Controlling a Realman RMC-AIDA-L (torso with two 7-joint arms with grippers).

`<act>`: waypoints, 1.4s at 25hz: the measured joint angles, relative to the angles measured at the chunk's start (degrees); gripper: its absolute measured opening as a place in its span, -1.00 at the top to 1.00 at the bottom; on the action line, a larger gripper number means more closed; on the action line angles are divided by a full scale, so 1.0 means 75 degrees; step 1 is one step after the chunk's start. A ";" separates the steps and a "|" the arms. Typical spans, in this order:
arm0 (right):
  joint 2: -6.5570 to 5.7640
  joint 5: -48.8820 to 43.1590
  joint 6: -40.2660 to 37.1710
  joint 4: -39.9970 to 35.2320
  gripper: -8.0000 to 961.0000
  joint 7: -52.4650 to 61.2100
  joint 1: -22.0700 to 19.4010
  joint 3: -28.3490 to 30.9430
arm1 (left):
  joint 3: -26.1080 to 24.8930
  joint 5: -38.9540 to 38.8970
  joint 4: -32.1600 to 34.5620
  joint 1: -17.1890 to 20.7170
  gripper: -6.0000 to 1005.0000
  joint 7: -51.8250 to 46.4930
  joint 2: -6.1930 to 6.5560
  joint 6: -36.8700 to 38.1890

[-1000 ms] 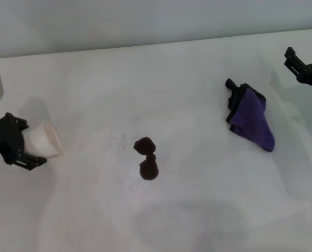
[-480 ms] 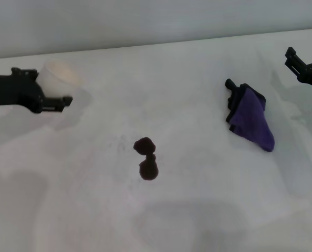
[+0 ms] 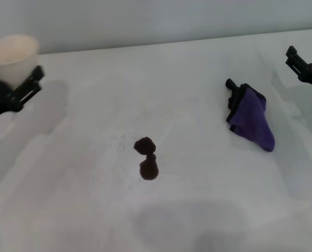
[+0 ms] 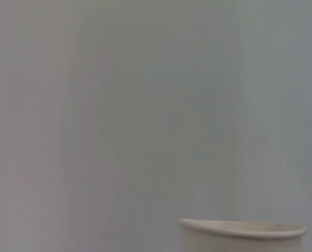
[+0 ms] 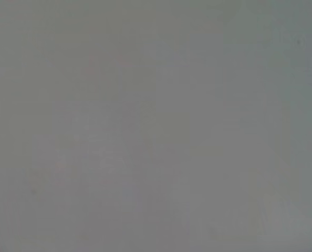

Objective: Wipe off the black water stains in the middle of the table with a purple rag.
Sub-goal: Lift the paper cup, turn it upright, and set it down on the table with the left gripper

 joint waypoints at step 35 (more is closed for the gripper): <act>-0.0031 -0.0058 0.0135 -0.0272 -0.81 0.0237 -0.0151 -0.0057 | -0.0008 -0.2741 0.3405 0.0998 -0.57 0.3744 -0.0118 -0.3295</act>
